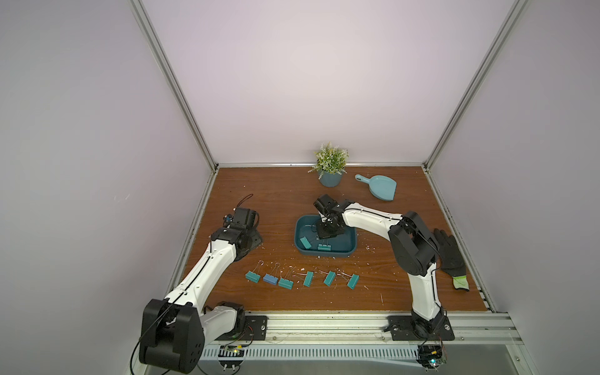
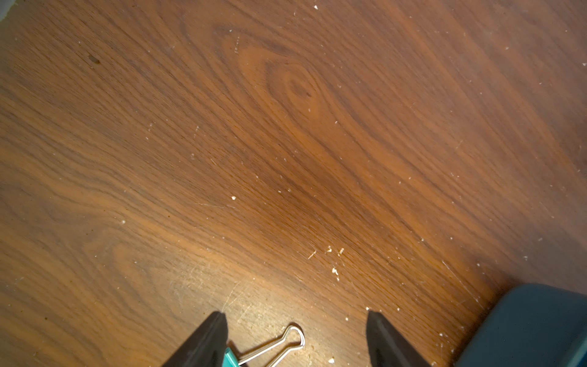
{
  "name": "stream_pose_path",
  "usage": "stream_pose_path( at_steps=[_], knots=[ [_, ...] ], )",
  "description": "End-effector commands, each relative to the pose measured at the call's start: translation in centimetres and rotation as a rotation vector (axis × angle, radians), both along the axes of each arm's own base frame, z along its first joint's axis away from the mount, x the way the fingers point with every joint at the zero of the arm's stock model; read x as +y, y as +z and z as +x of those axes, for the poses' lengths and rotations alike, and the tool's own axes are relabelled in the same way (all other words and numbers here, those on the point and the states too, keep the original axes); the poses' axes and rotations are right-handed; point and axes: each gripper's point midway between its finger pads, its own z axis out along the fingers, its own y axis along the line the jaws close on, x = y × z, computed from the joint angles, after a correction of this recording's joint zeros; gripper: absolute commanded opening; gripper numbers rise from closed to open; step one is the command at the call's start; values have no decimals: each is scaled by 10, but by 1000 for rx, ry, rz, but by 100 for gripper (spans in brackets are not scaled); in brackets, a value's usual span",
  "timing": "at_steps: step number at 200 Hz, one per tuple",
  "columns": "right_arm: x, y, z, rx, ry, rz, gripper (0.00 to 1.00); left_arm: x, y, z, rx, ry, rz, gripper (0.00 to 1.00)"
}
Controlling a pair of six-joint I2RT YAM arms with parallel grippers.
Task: Take out the binder clips from the storage box
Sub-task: Pick up the binder clip from the storage box.
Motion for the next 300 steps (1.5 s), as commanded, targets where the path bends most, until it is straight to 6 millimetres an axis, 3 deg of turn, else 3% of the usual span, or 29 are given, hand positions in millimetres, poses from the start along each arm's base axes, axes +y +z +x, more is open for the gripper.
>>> stream_pose_path(
  at_steps=[1,38,121,133,156,181,231,236,256,261,300],
  knots=[
    [-5,6,13,-25,-10,-38,0,6,5,0,2,1,24,73],
    [-6,16,28,-54,-17,-38,0,6,6,0,0,-1,26,73],
    [-5,54,34,-116,-30,5,0,4,4,2,6,0,18,73],
    [-6,50,34,-109,-31,-4,0,4,4,2,7,0,16,73],
    [-9,43,26,-70,-47,-7,23,3,6,2,0,-3,13,73],
    [-13,36,13,-47,-69,21,28,4,10,2,-13,0,15,73],
    [-12,11,4,10,-87,21,26,2,13,8,-19,-20,16,75],
    [-12,9,3,16,-88,19,25,1,14,9,-22,-23,14,81],
    [-12,2,0,36,-95,13,24,0,22,12,-47,-38,11,91],
    [-12,1,-1,38,-97,11,24,0,24,13,-56,-40,11,99],
    [-11,-8,-5,51,-111,-16,22,-9,41,22,-139,-104,-16,100]
  ],
)
